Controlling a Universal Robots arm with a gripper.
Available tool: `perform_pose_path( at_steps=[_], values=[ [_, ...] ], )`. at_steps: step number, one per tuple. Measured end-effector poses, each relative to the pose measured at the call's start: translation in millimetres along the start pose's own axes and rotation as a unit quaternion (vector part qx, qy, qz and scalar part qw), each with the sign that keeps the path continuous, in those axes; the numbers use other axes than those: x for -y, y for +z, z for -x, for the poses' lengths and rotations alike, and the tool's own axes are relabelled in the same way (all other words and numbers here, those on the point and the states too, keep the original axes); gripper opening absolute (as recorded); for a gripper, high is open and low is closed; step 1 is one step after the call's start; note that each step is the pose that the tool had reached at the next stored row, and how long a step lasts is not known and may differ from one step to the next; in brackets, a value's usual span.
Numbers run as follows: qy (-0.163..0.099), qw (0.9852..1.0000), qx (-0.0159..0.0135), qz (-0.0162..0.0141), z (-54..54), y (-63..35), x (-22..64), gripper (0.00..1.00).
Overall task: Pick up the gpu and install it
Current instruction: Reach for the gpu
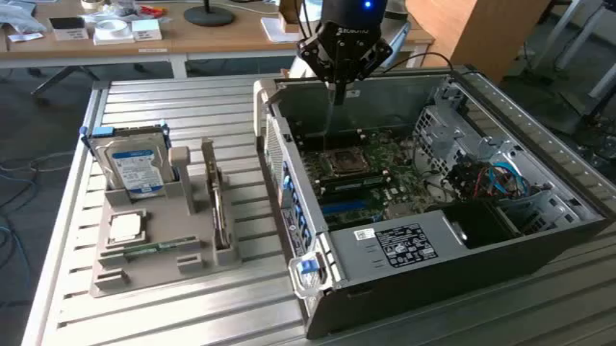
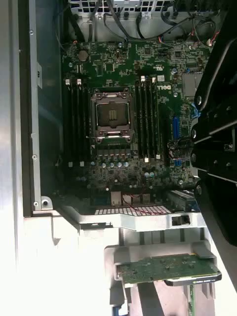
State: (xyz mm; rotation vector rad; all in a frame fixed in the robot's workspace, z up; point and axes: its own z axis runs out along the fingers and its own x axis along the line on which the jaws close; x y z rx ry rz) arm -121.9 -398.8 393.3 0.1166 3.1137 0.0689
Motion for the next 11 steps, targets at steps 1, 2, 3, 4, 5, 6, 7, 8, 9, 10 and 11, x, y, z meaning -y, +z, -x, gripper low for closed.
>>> perform_pose_path(
  at_steps=[1, 2, 3, 4, 5, 6, 7, 8, 9, 10, 11],
  values=[
    [0.0, 1.0, 0.0, 0.0, 0.0, 0.0, 0.0, 0.11],
    [0.0, 1.0, 0.0, 0.0, 0.0, 0.0, 0.0, 0.11],
    [0.0, 1.0, 0.0, 0.0, 0.0, 0.0, 0.0, 0.11],
    [0.0, 1.0, 0.0, 0.0, 0.0, 0.0, 0.0, 0.11],
    [0.0, 1.0, 0.0, 0.0, 0.0, 0.0, 0.0, 0.11],
    [0.0, 1.0, 0.0, 0.0, 0.0, 0.0, 0.0, 0.11],
    [0.0, 1.0, 0.0, 0.0, 0.0, 0.0, 0.0, 0.11],
    [0.0, 1.0, 0.0, 0.0, 0.0, 0.0, 0.0, 0.11],
    [0.0, 1.0, 0.0, 0.0, 0.0, 0.0, 0.0, 0.11],
    [0.0, 1.0, 0.0, 0.0, -0.3, 0.0, 0.0, 0.11],
    [0.0, 1.0, 0.0, 0.0, -0.7, -0.1, 0.0, 0.11]
  ],
)
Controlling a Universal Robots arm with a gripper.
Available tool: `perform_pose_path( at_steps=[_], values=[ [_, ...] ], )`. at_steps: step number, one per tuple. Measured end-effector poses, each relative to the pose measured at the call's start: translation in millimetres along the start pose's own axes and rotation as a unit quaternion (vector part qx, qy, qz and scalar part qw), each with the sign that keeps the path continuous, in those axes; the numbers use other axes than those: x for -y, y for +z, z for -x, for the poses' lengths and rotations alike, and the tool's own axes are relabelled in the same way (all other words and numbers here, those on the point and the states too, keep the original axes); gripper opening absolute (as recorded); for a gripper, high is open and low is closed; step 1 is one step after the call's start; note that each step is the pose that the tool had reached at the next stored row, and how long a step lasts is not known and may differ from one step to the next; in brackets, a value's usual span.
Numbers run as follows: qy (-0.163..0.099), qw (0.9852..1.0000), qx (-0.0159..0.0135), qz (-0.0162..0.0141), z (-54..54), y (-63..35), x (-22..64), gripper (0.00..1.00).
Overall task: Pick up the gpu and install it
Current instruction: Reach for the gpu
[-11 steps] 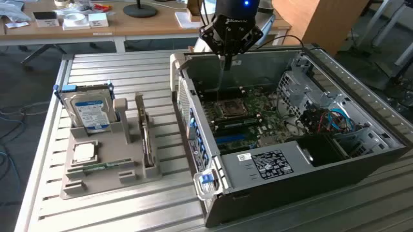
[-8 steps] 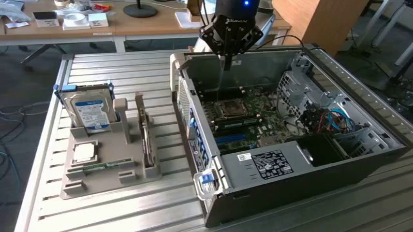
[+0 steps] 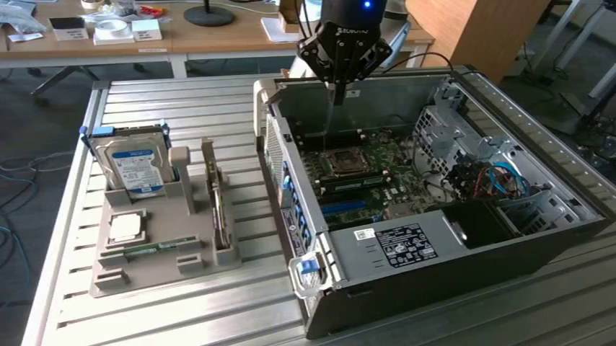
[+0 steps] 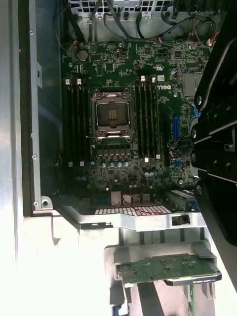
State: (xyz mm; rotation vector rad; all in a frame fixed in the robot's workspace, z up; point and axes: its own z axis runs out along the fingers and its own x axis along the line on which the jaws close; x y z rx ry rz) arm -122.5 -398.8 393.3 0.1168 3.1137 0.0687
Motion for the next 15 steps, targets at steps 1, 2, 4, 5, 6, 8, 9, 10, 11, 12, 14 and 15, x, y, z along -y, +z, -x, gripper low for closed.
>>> perform_pose_path(
  at_steps=[1, 2, 4, 5, 6, 8, 9, 10, 11, 12, 14, 15],
  values=[
    [0.0, 1.0, 0.0, 0.0, -0.6, 0.0, 0.1, 0.11],
    [0.0, 1.0, 0.0, 0.0, -1.3, 0.0, 0.2, 0.11],
    [0.0, 1.0, 0.0, 0.0, -3.2, -0.1, 0.3, 0.11],
    [0.0, 1.0, 0.0, 0.0, -4.2, -0.1, 0.4, 0.11],
    [0.0, 1.0, 0.0, 0.0, -5.4, -0.1, 0.4, 0.11],
    [0.0, 1.0, 0.0, 0.0, -7.6, -0.2, 0.6, 0.11],
    [0.0, 1.0, 0.0, 0.0001, -8.6, -0.2, 0.7, 0.11],
    [0.0, 1.0, 0.0, 0.0, -9.4, -0.2, 0.7, 0.11],
    [0.0, 1.0, 0.0, 0.0, -10.2, -0.3, 0.8, 0.11],
    [0.0, 1.0, 0.0, 0.0, -11.0, -0.3, 0.8, 0.11],
    [0.0, 1.0, 0.0, 0.0, -12.4, -0.3, 1.0, 0.11],
    [0.0, 1.0, 0.0, 0.0, -13.1, -0.3, 1.0, 0.11]
  ],
)
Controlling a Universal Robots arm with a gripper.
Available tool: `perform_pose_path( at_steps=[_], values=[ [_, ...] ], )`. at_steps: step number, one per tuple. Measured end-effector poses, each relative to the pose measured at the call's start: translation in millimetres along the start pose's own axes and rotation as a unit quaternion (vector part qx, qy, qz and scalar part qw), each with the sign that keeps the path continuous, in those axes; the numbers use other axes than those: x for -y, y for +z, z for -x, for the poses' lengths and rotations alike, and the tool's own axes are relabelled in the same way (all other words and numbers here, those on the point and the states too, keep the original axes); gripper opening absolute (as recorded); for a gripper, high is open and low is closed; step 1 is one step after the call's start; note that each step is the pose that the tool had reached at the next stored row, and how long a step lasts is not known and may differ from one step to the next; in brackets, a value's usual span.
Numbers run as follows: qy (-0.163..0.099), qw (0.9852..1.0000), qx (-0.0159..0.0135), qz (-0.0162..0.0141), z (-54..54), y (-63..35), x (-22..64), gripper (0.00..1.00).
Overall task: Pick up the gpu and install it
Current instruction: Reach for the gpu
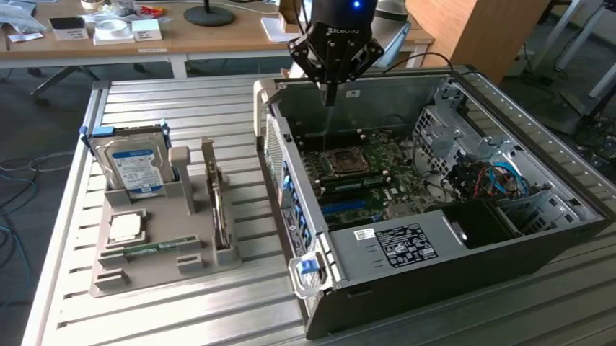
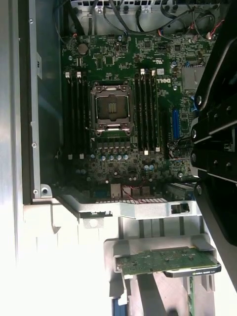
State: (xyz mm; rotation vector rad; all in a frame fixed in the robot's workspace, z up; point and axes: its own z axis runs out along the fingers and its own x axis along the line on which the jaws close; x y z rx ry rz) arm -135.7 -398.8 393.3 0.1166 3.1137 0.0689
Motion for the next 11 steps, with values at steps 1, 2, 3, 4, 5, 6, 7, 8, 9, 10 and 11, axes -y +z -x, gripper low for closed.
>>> perform_pose_path(
  at_steps=[1, 2, 3, 4, 5, 6, 7, 8, 9, 10, 11],
  values=[
    [0.0, 1.0, 0.0, 0.0, -0.7, 0.0, 0.1, 0.11],
    [0.0, 1.0, 0.0, 0.0, -1.3, 0.0, 0.1, 0.11],
    [0.0, 1.0, 0.0, 0.0, -2.0, 0.0, 0.2, 0.11],
    [0.0, 1.0, 0.0, 0.0, -2.7, -0.1, 0.2, 0.11],
    [0.0, 1.0, 0.0, 0.0, -3.3, -0.1, 0.2, 0.11],
    [0.0, 1.0, 0.0, 0.0, -3.7, -0.1, 0.3, 0.11],
    [0.0, 1.0, 0.0, 0.0, -4.2, -0.1, 0.3, 0.11],
    [0.0, 1.0, 0.0, 0.0, -4.6, -0.1, 0.4, 0.11],
    [0.0, 1.0, 0.0, 0.0, -5.1, -0.1, 0.4, 0.11],
    [0.0, 1.0, 0.0, 0.0, -5.6, -0.2, 0.5, 0.11],
    [0.0, 1.0, 0.0, 0.0, -6.3, -0.2, 0.5, 0.11]
  ],
)
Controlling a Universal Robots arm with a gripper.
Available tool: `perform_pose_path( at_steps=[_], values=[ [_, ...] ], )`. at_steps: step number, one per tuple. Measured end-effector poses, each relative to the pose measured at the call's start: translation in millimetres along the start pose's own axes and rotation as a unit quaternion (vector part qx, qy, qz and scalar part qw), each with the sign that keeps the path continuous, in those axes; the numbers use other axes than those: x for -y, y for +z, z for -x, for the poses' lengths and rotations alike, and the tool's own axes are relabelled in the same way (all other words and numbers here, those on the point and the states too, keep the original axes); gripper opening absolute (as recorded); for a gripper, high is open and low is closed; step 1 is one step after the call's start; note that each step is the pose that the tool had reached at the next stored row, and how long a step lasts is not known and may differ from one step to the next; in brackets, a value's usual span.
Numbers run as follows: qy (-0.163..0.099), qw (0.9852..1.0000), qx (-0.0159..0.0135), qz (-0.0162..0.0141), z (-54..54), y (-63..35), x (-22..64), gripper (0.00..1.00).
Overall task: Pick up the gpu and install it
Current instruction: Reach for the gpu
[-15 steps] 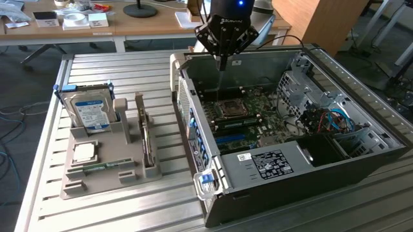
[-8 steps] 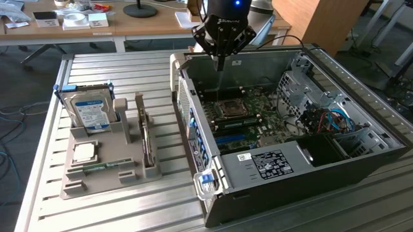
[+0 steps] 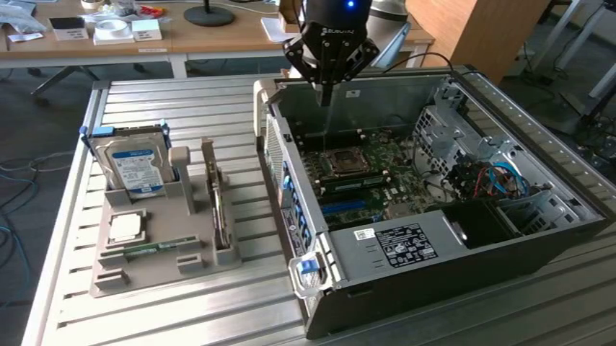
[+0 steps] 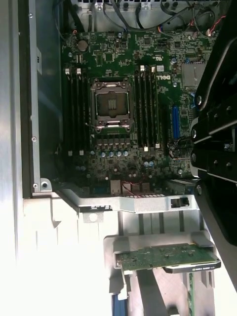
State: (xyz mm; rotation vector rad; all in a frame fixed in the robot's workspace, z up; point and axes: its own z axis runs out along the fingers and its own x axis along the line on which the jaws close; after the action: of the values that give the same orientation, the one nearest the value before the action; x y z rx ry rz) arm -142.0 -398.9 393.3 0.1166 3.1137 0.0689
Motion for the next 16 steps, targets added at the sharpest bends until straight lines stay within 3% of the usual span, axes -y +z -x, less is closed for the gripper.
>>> perform_pose_path(
  at_steps=[16],
  values=[
    [0.0, 1.0, 0.0, 0.0, -17.8, -0.5, 1.3, 0.11]
  ],
)
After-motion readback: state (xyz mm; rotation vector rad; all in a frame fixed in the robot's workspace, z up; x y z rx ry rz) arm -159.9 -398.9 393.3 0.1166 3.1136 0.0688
